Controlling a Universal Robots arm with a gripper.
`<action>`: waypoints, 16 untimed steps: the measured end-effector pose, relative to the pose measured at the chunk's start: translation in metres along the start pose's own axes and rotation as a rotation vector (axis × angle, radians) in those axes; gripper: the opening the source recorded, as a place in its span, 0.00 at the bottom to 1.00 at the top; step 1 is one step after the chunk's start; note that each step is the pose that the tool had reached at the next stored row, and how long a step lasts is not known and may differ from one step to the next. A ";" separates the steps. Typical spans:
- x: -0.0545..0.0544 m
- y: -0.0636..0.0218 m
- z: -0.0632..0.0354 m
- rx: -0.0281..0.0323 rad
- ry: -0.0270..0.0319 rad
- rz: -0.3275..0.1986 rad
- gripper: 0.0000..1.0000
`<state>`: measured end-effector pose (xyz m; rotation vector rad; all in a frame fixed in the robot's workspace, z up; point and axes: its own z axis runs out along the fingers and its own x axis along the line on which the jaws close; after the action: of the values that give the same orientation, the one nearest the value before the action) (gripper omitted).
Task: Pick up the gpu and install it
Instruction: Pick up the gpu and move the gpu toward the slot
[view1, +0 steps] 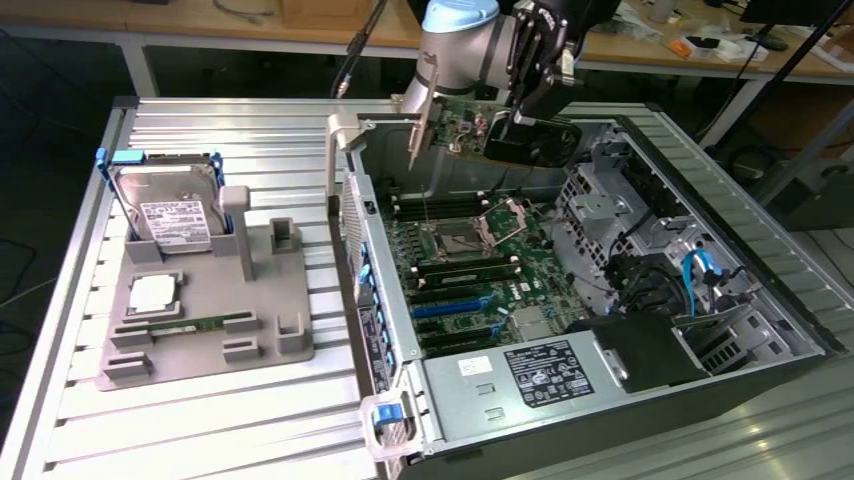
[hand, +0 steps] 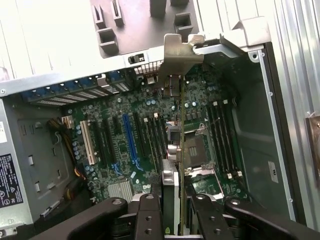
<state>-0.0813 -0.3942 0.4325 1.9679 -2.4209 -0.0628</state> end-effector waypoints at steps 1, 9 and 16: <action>0.000 0.0000 0.0000 -0.0001 0.0001 0.000 0.27; 0.000 0.0001 0.0000 -0.0001 0.0001 0.000 0.27; 0.000 0.0001 0.0001 0.0263 -0.0052 0.000 0.27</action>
<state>-0.0814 -0.3940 0.4324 1.9808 -2.4376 -0.0363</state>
